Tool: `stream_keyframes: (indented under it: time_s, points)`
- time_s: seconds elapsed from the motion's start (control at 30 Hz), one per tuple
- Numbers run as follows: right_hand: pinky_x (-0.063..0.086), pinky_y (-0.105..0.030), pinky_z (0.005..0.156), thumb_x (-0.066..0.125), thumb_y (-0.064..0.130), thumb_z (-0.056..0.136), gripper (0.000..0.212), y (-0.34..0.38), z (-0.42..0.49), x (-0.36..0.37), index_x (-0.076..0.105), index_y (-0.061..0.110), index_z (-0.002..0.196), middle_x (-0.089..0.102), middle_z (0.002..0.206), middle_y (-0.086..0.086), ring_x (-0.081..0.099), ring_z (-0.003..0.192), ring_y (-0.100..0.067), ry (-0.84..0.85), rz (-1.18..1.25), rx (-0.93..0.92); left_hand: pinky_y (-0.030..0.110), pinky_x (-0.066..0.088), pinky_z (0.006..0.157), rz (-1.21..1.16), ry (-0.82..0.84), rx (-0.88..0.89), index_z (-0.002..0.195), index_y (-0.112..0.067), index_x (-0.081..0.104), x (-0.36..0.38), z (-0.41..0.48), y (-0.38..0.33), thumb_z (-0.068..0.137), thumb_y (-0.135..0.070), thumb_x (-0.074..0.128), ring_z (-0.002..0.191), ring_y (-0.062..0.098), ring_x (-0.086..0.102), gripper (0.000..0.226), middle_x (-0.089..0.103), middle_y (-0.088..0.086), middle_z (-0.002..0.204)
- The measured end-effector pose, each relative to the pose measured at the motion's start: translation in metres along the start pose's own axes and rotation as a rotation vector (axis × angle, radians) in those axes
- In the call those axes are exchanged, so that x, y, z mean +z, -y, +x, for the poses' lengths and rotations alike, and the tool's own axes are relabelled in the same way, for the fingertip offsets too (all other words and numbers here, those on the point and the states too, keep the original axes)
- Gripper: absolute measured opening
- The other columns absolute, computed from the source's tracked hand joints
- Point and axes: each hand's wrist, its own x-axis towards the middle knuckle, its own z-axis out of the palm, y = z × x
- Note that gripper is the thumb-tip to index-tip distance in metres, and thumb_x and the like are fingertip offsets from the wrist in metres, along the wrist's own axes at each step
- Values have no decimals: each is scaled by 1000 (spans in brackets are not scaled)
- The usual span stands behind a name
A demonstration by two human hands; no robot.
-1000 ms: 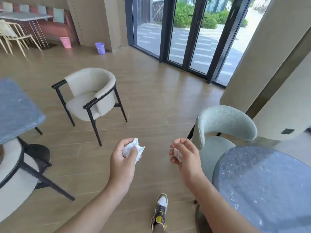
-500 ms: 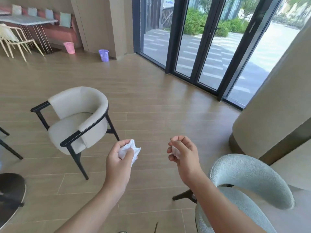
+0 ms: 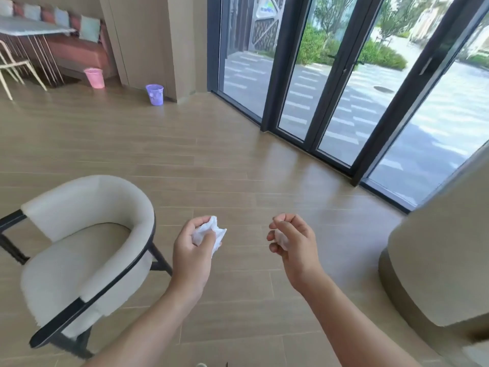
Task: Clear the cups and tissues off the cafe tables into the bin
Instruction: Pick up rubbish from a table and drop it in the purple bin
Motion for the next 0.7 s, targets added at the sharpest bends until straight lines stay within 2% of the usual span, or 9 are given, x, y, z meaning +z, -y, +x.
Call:
stream_keyframes:
  time_s: [0.13, 0.37, 0.53, 0.63, 0.7]
  points:
    - [37, -33, 60, 69, 18, 75, 10, 9, 91, 36, 61, 18, 80, 63, 86, -2, 55, 69, -22, 7, 3, 7, 44, 58, 85, 4, -10, 9, 98, -43, 70, 13, 97, -17, 93, -16, 64, 95, 27, 73, 28, 73, -16, 100]
    - [36, -31, 58, 69, 18, 76, 11, 8, 259, 82, 60, 16, 84, 60, 85, -6, 55, 66, -20, 41, 12, 42, 35, 56, 75, 5, -43, 22, 96, -40, 70, 50, 265, -10, 97, -10, 63, 93, 29, 72, 31, 74, -7, 98]
    - [36, -31, 58, 68, 15, 82, 10, 11, 409, 106, 60, 14, 88, 62, 85, -4, 56, 66, -19, 76, 40, 44, 49, 59, 85, -2, -93, 16, 96, -41, 71, 98, 397, -4, 90, -18, 62, 96, 24, 72, 26, 74, -15, 98]
    - [35, -32, 59, 63, 3, 94, 13, 30, 505, 123, 59, 14, 88, 62, 85, -4, 55, 67, -21, 97, 37, 60, 48, 59, 88, 5, -112, 7, 99, -37, 70, 130, 479, -10, 97, -10, 62, 96, 21, 73, 28, 74, -17, 97]
    - [35, -32, 59, 66, 6, 91, 10, 50, 567, 140, 59, 13, 89, 62, 84, -4, 55, 66, -20, 132, 36, 50, 46, 59, 87, -4, -122, 5, 98, -37, 70, 150, 533, -18, 98, -9, 62, 96, 23, 73, 29, 75, -14, 97]
